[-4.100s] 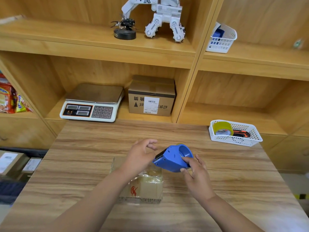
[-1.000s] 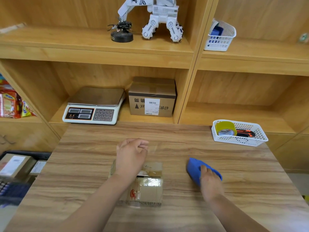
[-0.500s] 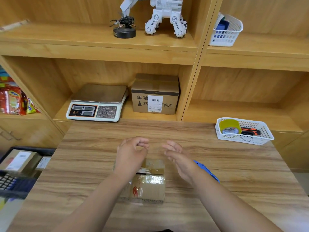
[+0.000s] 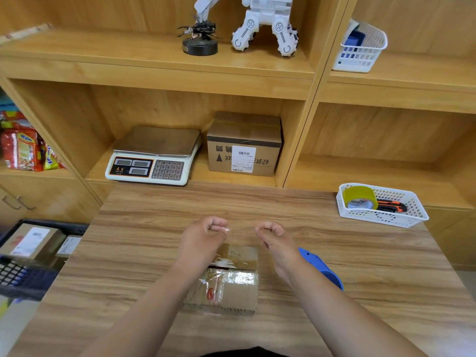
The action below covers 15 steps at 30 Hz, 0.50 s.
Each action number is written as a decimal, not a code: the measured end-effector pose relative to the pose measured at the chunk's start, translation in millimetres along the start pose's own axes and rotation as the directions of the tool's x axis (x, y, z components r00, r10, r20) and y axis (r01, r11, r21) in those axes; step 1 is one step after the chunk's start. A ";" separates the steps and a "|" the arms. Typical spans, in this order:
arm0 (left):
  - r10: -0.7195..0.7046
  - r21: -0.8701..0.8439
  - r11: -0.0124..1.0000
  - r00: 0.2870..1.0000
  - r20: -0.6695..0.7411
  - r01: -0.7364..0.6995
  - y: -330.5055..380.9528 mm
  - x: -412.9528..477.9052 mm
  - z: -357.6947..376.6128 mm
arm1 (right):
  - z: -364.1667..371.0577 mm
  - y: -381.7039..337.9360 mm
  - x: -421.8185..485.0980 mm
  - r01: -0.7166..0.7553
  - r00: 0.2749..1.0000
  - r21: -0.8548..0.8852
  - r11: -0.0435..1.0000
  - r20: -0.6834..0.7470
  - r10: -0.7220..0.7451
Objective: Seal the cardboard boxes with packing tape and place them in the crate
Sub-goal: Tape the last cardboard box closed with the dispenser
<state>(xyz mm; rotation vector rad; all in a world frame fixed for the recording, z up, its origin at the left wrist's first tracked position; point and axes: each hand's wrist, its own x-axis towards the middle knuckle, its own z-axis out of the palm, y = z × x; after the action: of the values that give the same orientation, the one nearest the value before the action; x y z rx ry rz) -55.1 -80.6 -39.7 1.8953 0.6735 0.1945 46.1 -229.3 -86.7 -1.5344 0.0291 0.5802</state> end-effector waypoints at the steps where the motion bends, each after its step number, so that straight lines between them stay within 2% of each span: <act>1: -0.001 -0.001 1.000 1.000 0.010 0.001 0.4 0.7 0.3 | 1.3 -0.4 1.4 -0.031 0.999 0.011 0.999 0.012 0.031; 4: 0.008 -0.002 1.000 0.999 0.035 -0.008 2.0 4.2 1.0 | 5.8 -1.4 5.4 -0.128 0.989 0.020 0.992 0.080 0.126; 6: -0.002 0.000 1.000 0.999 0.032 0.002 1.9 7.8 1.1 | 8.8 -2.0 7.4 -0.137 0.986 0.014 0.990 0.095 0.135; 12: -0.047 -0.006 0.999 0.999 0.019 0.047 -3.6 18.8 1.4 | 10.2 -1.7 13.9 -0.022 1.000 0.038 0.999 -0.013 0.022; 15: -0.091 0.029 0.995 0.996 0.003 0.091 -7.9 19.3 4.8 | 10.9 4.1 14.3 0.007 0.997 -0.025 1.000 -0.081 -0.009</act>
<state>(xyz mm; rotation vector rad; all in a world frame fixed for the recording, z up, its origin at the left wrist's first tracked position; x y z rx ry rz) -39.9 -72.0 -52.1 1.8874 0.7614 0.1236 53.2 -214.5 -95.1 -1.5813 0.0780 0.5127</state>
